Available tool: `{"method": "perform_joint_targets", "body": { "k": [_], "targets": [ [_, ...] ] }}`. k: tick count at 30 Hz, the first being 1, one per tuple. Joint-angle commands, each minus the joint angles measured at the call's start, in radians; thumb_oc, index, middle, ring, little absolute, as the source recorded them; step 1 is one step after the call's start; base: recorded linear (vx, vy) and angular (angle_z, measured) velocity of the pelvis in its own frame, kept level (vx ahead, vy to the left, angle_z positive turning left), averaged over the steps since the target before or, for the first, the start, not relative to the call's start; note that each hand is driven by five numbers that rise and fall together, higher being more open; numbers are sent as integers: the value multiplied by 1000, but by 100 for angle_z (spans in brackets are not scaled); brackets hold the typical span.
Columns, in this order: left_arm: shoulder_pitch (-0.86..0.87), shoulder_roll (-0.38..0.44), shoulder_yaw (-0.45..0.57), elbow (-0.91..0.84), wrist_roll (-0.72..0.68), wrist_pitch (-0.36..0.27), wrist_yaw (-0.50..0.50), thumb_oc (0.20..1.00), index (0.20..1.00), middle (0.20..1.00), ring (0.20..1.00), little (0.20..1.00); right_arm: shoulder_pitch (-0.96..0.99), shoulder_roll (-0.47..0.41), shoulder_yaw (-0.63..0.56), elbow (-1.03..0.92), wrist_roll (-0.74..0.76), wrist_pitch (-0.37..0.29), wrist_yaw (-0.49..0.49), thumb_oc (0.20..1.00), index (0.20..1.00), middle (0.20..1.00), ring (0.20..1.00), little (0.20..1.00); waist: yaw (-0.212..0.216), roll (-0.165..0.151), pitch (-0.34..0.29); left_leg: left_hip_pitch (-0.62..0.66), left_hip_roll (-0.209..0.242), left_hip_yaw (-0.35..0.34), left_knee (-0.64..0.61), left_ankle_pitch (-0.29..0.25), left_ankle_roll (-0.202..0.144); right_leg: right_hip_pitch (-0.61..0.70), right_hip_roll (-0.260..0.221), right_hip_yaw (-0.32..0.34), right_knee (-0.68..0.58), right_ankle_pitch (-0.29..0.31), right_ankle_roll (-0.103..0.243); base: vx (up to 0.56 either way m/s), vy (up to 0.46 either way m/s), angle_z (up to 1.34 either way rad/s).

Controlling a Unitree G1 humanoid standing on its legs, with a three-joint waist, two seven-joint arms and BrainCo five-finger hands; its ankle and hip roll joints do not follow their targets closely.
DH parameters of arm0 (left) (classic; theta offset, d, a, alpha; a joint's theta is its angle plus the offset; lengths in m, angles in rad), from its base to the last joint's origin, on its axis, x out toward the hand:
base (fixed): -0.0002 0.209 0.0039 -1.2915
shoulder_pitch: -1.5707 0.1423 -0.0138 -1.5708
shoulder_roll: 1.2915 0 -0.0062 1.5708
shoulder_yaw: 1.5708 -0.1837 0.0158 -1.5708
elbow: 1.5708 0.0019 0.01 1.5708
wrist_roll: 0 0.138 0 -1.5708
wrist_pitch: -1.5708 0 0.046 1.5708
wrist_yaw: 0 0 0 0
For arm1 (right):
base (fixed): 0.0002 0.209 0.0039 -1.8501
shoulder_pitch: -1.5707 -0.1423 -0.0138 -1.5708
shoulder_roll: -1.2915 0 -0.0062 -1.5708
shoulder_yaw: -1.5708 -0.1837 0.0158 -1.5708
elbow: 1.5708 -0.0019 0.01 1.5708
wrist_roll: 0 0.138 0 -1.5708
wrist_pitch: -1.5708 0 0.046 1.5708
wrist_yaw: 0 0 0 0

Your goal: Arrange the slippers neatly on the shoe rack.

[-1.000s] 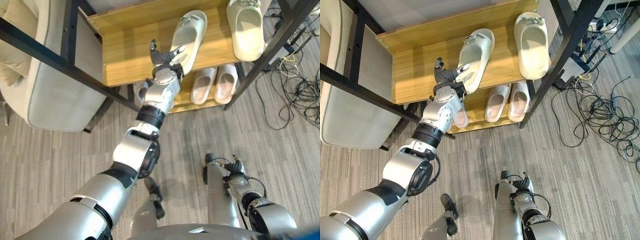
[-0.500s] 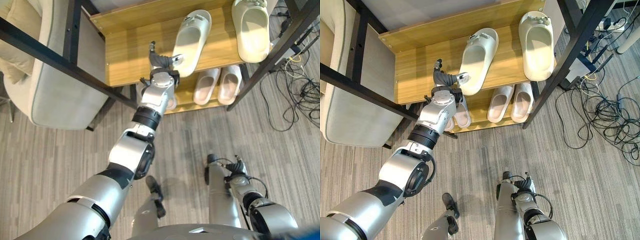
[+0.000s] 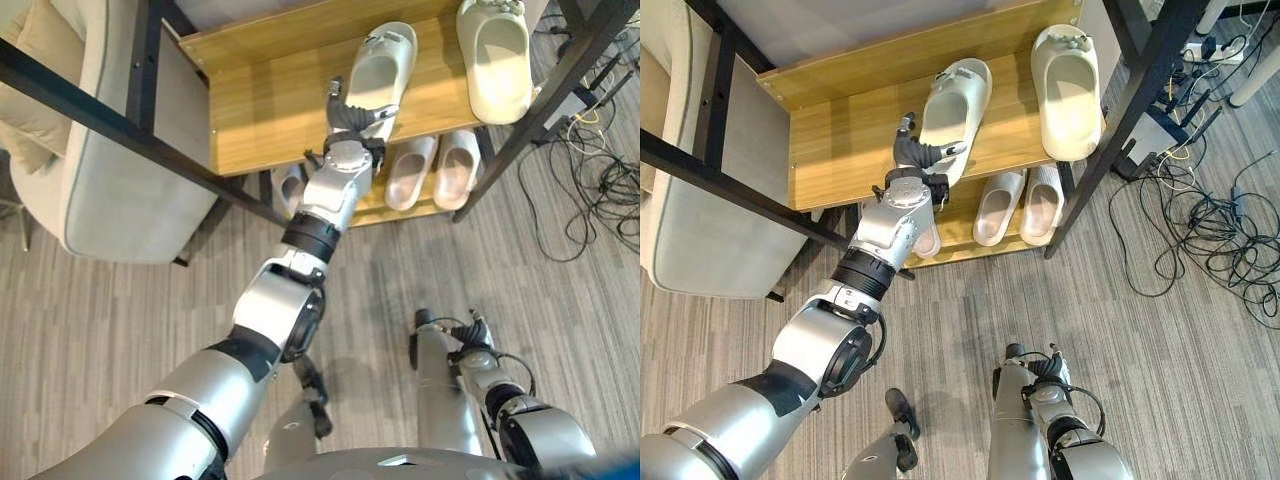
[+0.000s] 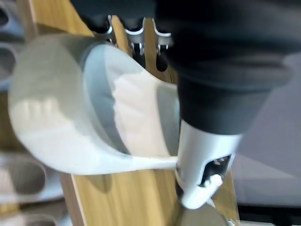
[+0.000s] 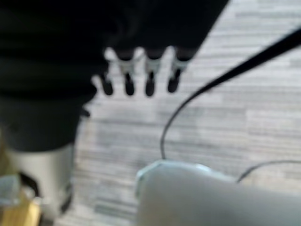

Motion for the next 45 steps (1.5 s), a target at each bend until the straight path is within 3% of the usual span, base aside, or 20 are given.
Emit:
{"method": "perform_joint_targets", "body": {
  "k": [1, 2, 4, 5, 15, 29, 39, 45],
  "targets": [
    [-176, -43, 82, 10, -99, -25, -6, 1000, 1000, 1000, 1000, 1000, -88, -52, -15, 5, 21, 8, -1, 1000, 1000, 1000, 1000, 1000, -9, 4, 57, -16, -16, 17, 207, -202, 46, 215, -23, 8, -379, 196, 102, 88, 49, 1],
    [-180, -52, 81, 16, -113, -27, -4, 1000, 1000, 1000, 1000, 1000, -87, -52, -16, 5, 23, 10, -2, 1000, 1000, 1000, 1000, 1000, -10, 9, 55, -5, -22, 11, 213, -232, 42, 225, -34, -2, -366, 163, 106, 92, 52, 1],
    [-192, -59, 80, 23, -130, -33, 7, 1000, 1000, 1000, 1000, 1000, -99, -53, -13, 6, 25, 13, -2, 1000, 1000, 1000, 1000, 1000, -12, 9, 58, -9, -19, 21, 206, -203, 46, 216, -25, 13, -374, 192, 103, 11, 15, 5],
    [-196, -66, 79, 31, -139, -37, 12, 1000, 1000, 1000, 1000, 1000, -98, -53, -15, 7, 26, 15, -2, 1000, 1000, 1000, 1000, 1000, -13, 12, 55, 3, -25, 16, 211, -232, 41, 226, -34, 4, -363, 161, 107, 8, 15, 4],
    [-249, -110, 93, 69, -215, -72, 23, 1000, 1000, 1000, 1000, 1000, -117, -65, -13, 22, 28, 30, -3, 1000, 1000, 1000, 1000, 1000, -24, 24, 60, 32, -37, 29, 197, -230, 40, 238, -35, 15, -365, 158, 108, 10, 7, 0],
    [-289, -176, 119, 94, -146, -171, 19, 1000, 1000, 1000, 1000, 1000, -128, -70, 8, 47, 17, 18, 3, 1000, 1000, 1000, 1000, 1000, -61, 22, 55, 39, -36, 48, 187, -224, 38, 224, -26, 33, -362, 162, 103, 1, 0, -2],
    [-286, -155, 130, 141, -112, -203, 28, 1000, 1000, 1000, 1000, 1000, -125, -66, 14, 57, 11, 9, 7, 1000, 1000, 1000, 1000, 1000, -73, 17, 41, 37, -38, 52, 178, -221, 38, 216, -23, 38, -367, 166, 104, 3, 0, -1],
    [-278, -117, 174, 275, -133, -225, 46, 1000, 1000, 1000, 1000, 1000, -129, -58, 23, 63, 4, 9, 14, 1000, 1000, 1000, 1000, 1000, -81, 17, 37, 45, -45, 58, 156, -212, 36, 212, -17, 47, -374, 166, 103, 8, -2, -1]
  ]
}}
